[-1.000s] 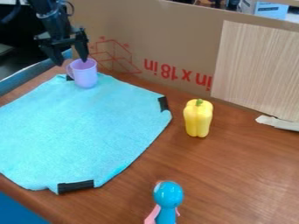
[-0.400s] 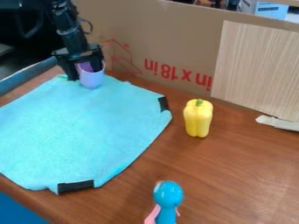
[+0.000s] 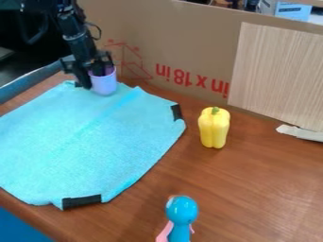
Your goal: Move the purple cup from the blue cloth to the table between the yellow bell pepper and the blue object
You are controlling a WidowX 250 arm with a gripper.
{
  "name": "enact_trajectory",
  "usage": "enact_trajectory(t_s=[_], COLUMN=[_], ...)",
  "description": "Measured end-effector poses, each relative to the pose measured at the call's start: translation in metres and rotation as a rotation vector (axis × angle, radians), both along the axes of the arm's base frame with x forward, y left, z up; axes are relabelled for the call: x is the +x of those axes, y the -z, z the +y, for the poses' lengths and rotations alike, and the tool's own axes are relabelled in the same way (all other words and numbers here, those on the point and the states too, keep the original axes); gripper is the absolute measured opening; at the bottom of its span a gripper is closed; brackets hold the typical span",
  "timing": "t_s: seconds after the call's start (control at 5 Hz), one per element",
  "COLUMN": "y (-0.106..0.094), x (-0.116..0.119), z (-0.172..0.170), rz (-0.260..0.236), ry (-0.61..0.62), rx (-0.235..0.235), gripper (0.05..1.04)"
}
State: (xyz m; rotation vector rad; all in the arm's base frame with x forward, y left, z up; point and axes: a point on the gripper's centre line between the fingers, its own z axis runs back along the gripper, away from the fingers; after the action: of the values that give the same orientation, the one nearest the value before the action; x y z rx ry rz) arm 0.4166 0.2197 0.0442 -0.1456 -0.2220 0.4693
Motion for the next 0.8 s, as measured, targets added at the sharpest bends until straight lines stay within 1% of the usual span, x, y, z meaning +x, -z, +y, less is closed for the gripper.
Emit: enact_trajectory(t_s=[0.2, 0.4, 0.6, 0.8], y=[-0.026, -0.053, -0.066, -0.061], x=[-0.003, -0.006, -0.012, -0.025], z=[-0.012, -0.043, -0.08, -0.126], rz=[-0.042, -0.063, -0.053, 0.007], ry=[0.04, 0.124, 0.217, 0.347], rx=[0.003, 0.041, 0.073, 0.021], gripper=[0.161, 0.067, 0.057, 0.057])
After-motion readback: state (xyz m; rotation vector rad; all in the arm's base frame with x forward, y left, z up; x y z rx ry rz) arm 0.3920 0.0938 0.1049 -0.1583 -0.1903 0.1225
